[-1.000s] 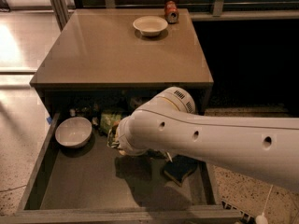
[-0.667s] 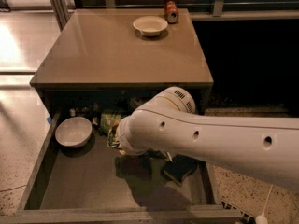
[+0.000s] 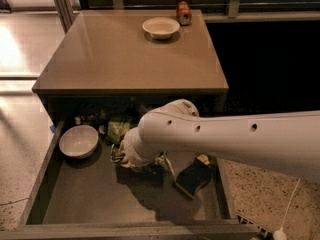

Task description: Place green jalapeno chip bag into top drawer

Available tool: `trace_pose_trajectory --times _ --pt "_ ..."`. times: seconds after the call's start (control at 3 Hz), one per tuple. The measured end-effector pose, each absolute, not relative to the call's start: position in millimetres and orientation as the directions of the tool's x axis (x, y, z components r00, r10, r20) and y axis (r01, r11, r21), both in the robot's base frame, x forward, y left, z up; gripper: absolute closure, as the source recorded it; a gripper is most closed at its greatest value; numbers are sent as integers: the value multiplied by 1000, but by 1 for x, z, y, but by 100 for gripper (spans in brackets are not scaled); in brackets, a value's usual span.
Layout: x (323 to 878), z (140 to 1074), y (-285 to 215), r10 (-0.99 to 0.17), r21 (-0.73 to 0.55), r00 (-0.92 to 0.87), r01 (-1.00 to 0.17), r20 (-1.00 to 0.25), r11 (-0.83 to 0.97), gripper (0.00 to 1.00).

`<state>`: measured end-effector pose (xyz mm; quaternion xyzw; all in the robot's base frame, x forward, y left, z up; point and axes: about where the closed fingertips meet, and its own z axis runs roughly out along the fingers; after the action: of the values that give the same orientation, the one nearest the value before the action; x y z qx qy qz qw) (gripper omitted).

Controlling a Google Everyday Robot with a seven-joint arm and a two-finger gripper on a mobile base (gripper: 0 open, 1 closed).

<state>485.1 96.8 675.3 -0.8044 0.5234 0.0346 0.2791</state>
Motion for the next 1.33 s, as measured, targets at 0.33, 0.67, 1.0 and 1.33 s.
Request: trace_pose_trajectory --times 0.33,0.67,1.0,1.33 --pt "488 656 104 -807 -384 458 -868 -374 -314 100" --pt "487 636 119 -779 -353 489 -862 -391 -364 100" --pt "487 635 120 -777 -354 493 -860 -391 -367 97" --pt "487 635 120 -777 -354 493 -860 -391 -367 74"
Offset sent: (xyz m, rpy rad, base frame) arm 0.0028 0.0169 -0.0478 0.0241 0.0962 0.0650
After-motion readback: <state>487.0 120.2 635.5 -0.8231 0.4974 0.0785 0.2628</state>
